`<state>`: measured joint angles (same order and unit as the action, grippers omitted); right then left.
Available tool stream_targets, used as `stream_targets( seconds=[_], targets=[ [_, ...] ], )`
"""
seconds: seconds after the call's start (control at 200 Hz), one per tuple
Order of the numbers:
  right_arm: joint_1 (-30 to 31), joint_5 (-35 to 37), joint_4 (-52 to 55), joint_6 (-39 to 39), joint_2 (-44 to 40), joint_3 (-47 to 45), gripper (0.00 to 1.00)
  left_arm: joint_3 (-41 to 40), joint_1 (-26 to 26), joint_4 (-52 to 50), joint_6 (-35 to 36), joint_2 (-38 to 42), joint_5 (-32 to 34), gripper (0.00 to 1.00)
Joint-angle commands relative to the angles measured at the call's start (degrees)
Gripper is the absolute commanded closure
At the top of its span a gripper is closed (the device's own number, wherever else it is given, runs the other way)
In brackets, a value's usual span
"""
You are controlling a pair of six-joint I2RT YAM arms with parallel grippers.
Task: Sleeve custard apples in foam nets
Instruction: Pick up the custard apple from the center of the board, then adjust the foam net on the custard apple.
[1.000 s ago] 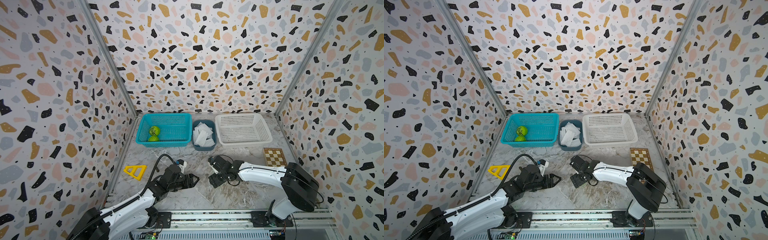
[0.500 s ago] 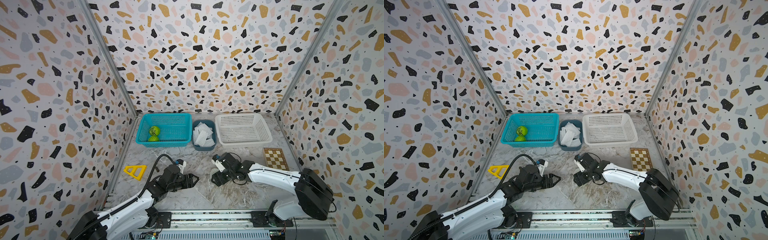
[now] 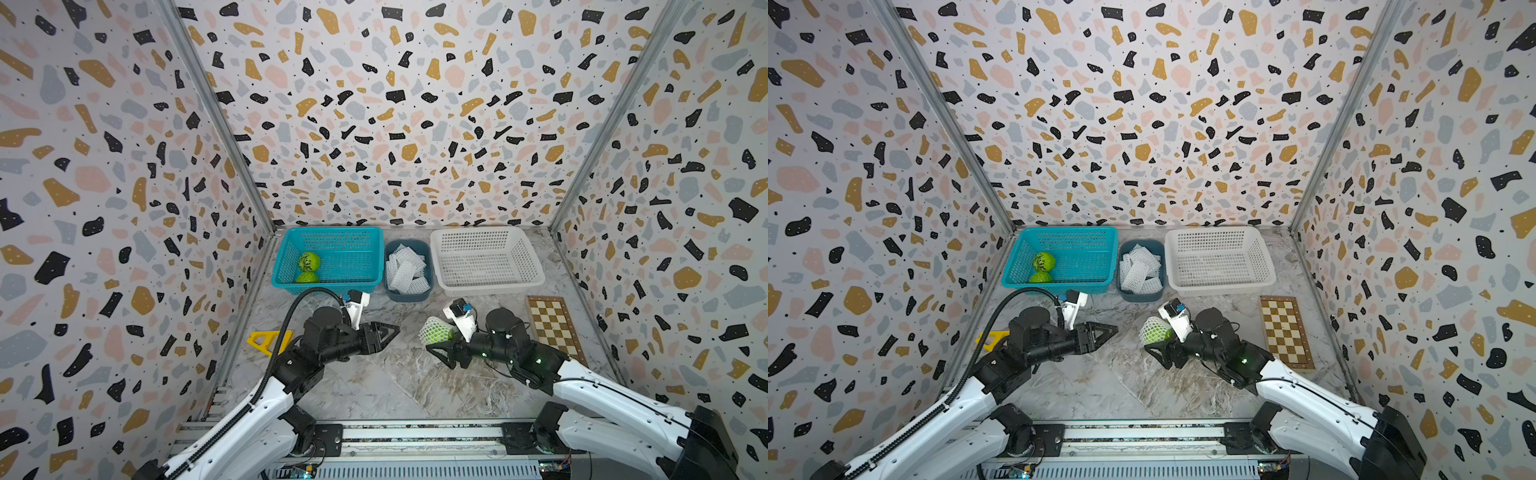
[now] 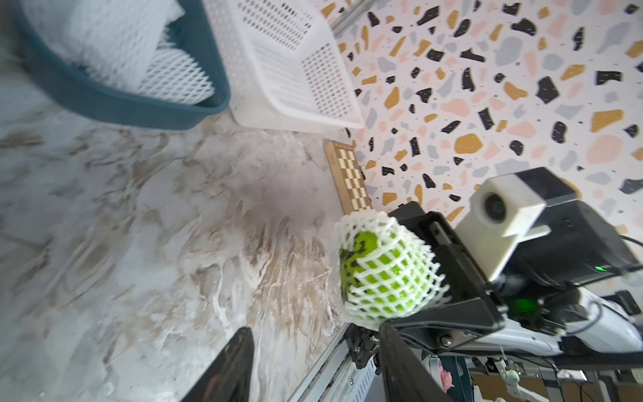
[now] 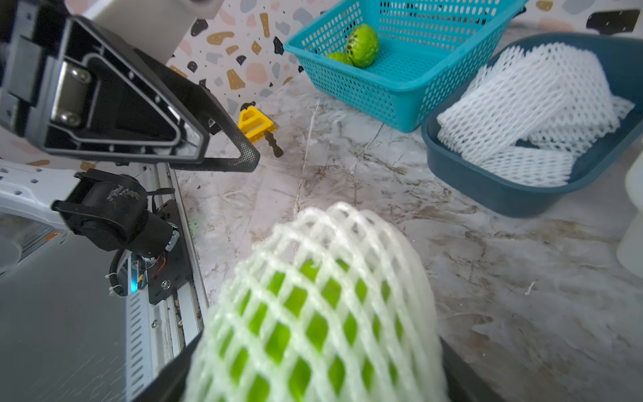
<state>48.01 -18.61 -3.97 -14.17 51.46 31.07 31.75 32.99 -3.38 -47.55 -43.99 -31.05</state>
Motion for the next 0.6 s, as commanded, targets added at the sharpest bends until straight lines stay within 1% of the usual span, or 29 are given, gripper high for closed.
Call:
stream_targets(
  seconds=[0.0,0.145,0.16,0.2,0.38,0.496,0.571,0.596],
  targets=[
    [1.30,0.59,-6.25,1.78,-3.61,-1.28,0.21,2.13,-0.39,4.21,-0.73,-1.43,-8.41,0.45],
    [3.08,0.76,-8.02,2.90,-5.81,-2.34,0.21,3.23,-0.23,8.19,-2.15,-5.20,-13.73,0.41],
    [3.18,0.77,-8.36,2.84,-6.00,-2.54,0.21,3.19,-0.22,9.09,-3.87,-5.55,-14.23,0.40],
    [3.47,0.89,-8.94,2.87,-6.55,-2.88,0.21,3.14,0.08,11.17,-5.11,-6.27,-15.31,0.39],
    [4.01,0.13,-9.17,3.36,-7.21,-3.21,0.21,3.87,1.33,13.79,-6.22,-8.10,-15.75,0.36],
    [4.46,0.28,-9.22,3.41,-6.90,-3.30,0.21,3.48,1.86,18.46,-8.84,-9.20,-16.71,0.38],
    [4.64,0.36,-9.55,3.28,-6.79,-3.38,0.22,3.97,2.75,18.59,-8.71,-9.98,-16.84,0.40],
    [4.72,0.42,-9.68,3.30,-6.81,-3.47,0.22,4.15,3.07,18.73,-8.74,-10.19,-16.92,0.42]
  ],
)
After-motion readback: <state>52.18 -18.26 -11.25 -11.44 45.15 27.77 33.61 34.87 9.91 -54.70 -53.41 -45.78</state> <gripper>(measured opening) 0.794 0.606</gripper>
